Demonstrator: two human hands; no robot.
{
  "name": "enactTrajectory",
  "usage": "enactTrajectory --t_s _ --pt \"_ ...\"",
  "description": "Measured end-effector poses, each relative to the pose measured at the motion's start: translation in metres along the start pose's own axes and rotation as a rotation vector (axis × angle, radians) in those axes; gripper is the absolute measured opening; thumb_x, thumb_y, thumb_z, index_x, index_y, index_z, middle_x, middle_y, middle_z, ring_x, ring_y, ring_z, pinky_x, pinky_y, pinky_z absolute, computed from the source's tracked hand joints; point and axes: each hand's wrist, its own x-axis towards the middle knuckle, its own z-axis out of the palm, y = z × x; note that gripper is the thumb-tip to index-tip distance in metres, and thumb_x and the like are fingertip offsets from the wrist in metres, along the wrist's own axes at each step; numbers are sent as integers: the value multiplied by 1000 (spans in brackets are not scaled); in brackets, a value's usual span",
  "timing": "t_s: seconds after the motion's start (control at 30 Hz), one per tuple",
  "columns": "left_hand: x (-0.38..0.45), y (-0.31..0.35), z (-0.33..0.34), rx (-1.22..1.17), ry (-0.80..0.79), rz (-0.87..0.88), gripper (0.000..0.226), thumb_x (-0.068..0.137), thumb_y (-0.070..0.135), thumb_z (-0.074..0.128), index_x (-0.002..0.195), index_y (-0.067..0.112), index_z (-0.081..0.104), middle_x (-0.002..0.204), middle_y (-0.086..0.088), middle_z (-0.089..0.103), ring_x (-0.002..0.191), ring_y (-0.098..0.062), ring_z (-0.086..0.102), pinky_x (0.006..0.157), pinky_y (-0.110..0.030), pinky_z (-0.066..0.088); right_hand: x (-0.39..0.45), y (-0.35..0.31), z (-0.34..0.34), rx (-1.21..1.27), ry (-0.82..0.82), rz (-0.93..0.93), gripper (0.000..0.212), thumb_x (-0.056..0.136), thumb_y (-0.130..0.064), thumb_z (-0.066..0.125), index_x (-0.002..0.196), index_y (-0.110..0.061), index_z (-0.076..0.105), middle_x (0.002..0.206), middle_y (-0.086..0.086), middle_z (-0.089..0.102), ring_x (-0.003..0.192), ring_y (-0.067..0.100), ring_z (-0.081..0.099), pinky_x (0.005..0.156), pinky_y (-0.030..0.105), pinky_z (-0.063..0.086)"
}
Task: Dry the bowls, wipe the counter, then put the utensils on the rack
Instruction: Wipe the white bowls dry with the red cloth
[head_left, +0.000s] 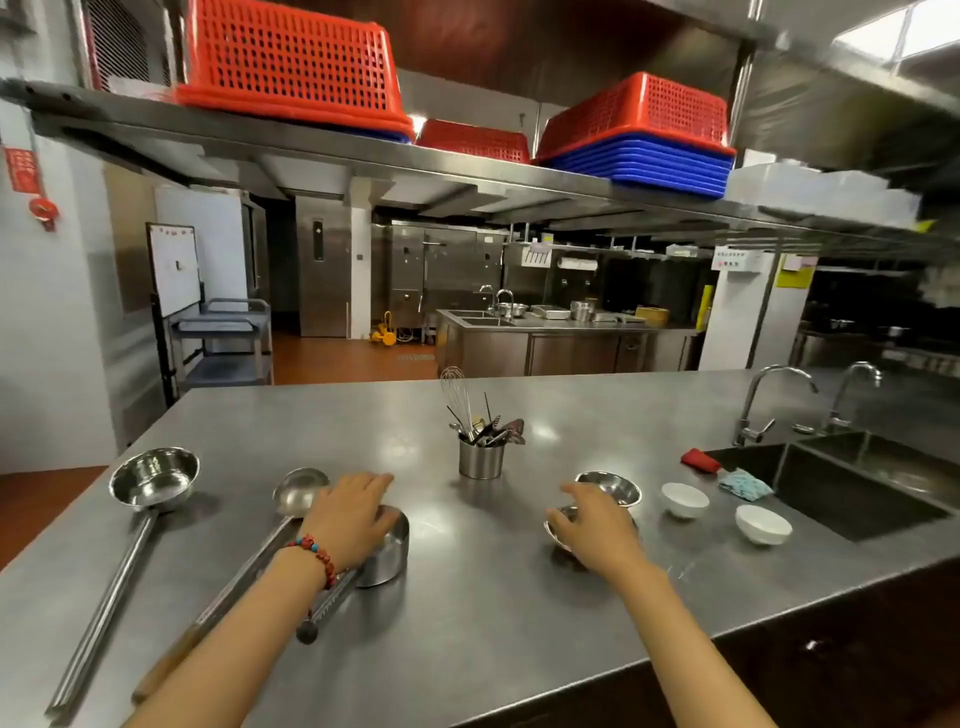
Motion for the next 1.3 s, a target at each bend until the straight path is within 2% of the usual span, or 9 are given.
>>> enactTrajectory --t_s 0.17,0.27,0.6,0.8,1.07,1.3 --pt "22 45 23 -8 -30 131 52 94 43 36 140 21 29 146 0 36 133 -20 31 105 -36 31 -28 40 -23 -43 64 114 44 89 -39 51 128 -20 48 131 5 53 120 23 47 97 37 37" --pt "33 80 38 -41 -31 221 51 94 42 38 140 21 30 145 0 38 133 -19 32 106 -37 32 -47 68 -36 -77 83 201 48 91 -41 49 133 -19 43 139 4 46 127 22 42 103 38 32" --pt "68 213 78 -142 -58 454 44 92 40 41 133 22 39 132 1 50 122 -19 43 96 -33 36 -84 170 -73 -159 131 386 50 92 -44 45 135 -19 41 140 2 45 128 20 42 103 37 32" --pt "118 308 118 -188 -68 514 48 91 41 41 136 23 36 136 1 47 123 -18 42 99 -33 36 -58 263 -96 -161 136 432 51 92 -45 45 136 -20 39 141 1 43 131 19 38 105 36 30" --pt "195 442 164 -228 -76 524 49 92 43 40 136 22 34 139 -1 43 126 -18 39 104 -35 33 0 393 -136 -153 121 401 50 92 -46 44 136 -21 40 140 0 43 130 18 39 106 36 30" --pt "264 506 209 -230 -87 511 51 92 43 40 139 22 32 144 0 39 130 -18 35 104 -33 31 63 474 -141 -87 89 410 50 92 -47 45 136 -22 39 141 -1 43 128 17 41 106 36 29"
